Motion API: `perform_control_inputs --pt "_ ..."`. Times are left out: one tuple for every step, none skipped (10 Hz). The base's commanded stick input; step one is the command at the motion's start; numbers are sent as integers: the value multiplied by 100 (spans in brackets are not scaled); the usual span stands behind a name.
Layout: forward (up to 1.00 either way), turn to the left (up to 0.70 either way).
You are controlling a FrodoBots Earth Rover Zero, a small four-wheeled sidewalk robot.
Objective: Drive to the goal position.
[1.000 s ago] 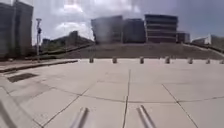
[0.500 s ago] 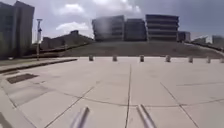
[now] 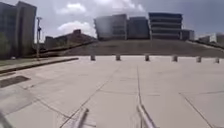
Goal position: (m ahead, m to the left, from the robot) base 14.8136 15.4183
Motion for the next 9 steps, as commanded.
perform_control_inputs --pt "100 4" --pt "100 4" --pt "100 4" --pt "100 -16" --pt "100 -22" --pt "100 -20" --pt "100 -18" --pt "100 -16" --pt "100 -5"
